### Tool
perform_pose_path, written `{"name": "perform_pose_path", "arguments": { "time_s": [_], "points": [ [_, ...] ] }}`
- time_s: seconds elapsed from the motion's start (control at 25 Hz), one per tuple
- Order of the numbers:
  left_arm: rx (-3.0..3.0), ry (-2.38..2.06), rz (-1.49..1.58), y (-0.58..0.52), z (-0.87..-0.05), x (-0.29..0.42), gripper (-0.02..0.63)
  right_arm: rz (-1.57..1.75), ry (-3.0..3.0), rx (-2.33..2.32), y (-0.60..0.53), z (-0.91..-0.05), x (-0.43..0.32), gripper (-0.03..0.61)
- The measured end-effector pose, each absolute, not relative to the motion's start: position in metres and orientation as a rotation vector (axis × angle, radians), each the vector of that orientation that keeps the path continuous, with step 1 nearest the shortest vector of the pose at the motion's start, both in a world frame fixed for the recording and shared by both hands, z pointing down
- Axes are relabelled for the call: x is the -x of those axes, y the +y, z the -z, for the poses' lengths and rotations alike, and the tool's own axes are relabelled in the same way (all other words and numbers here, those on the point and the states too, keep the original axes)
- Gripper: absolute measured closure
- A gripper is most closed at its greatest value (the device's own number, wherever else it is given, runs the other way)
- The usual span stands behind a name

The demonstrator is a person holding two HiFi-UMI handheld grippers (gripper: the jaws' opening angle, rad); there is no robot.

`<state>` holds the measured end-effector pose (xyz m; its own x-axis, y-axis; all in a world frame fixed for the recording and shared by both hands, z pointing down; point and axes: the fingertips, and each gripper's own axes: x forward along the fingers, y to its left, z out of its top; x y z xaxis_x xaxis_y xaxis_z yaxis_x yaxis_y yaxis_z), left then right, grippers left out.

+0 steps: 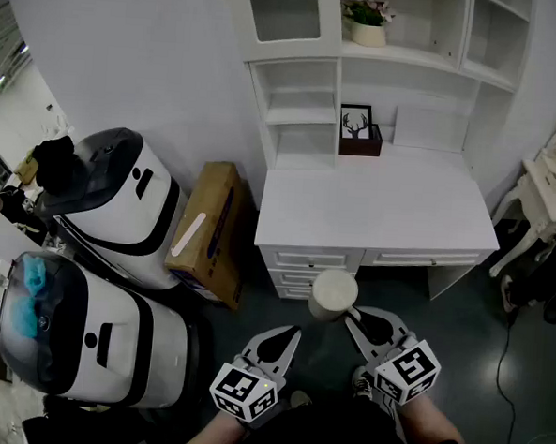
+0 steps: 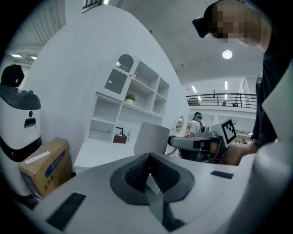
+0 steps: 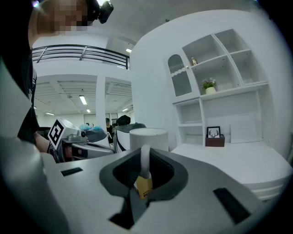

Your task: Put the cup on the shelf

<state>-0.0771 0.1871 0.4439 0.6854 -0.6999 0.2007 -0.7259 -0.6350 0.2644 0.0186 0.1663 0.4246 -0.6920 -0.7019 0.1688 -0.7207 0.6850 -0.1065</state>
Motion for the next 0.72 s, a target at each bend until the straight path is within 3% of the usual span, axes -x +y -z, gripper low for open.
{"name": "perform_pose_path", "arguments": {
  "time_s": [0.72],
  "points": [
    [-2.566,-1.124,-0.104,0.188,-0.447,0.062,0.609,-0.260,-2.763,-1.206,0.162,-0.423,-0.036,0.546]
  ]
}}
